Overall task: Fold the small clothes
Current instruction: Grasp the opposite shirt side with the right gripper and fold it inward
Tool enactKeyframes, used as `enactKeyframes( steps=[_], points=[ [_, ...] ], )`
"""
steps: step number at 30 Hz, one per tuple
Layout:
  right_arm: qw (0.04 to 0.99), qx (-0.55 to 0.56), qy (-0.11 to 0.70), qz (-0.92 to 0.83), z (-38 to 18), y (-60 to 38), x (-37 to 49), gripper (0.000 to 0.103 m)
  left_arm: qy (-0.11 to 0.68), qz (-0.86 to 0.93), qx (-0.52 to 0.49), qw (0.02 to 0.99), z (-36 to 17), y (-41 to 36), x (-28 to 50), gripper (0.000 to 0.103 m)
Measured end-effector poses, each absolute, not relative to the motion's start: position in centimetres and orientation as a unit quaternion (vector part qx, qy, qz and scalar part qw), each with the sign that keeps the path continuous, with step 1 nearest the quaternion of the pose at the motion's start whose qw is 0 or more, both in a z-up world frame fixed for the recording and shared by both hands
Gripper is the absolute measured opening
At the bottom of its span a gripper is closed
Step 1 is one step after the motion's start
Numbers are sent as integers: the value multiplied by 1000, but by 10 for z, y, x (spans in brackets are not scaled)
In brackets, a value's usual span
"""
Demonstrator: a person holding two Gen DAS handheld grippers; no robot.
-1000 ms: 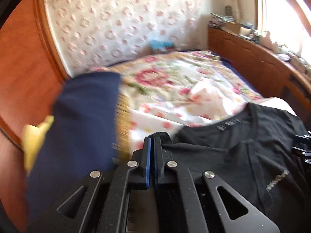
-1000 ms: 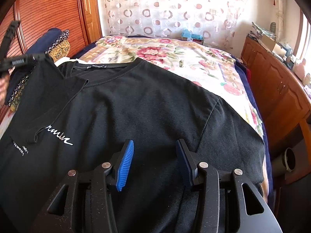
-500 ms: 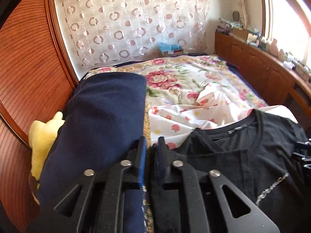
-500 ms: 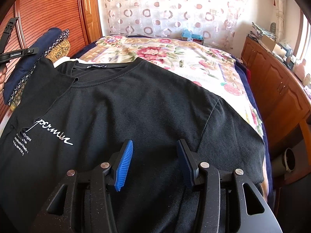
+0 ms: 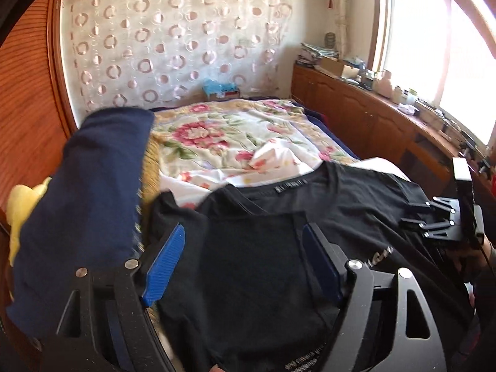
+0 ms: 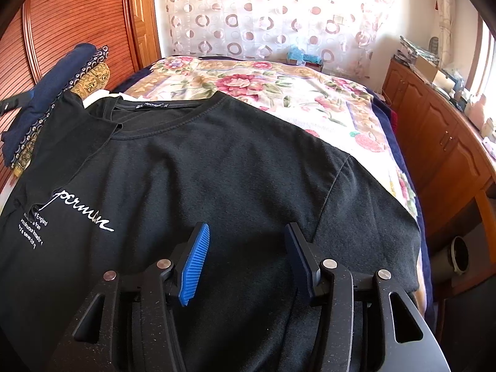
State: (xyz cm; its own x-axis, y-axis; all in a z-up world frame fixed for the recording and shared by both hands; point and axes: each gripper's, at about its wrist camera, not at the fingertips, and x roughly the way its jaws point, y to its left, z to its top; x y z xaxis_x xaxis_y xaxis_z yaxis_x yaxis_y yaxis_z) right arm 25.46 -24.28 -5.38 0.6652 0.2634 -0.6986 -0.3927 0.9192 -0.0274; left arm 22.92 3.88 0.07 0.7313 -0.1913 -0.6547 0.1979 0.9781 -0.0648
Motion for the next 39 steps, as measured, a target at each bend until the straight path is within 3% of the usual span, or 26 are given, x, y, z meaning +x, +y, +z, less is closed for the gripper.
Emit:
enactKeyframes(
  steps=[15,26,39],
  points=[
    [914,-49,363,174,-48,-257,247,54,435,-119,30,892,-71,8,220,79],
    [939,-8,336,78,-29,-330,202,54,435,-120,41,891,-82,6,219,82],
    [921,28,386,38,-50,-359,193,54,433,-120,40,893,-83,6,218,84]
  ],
)
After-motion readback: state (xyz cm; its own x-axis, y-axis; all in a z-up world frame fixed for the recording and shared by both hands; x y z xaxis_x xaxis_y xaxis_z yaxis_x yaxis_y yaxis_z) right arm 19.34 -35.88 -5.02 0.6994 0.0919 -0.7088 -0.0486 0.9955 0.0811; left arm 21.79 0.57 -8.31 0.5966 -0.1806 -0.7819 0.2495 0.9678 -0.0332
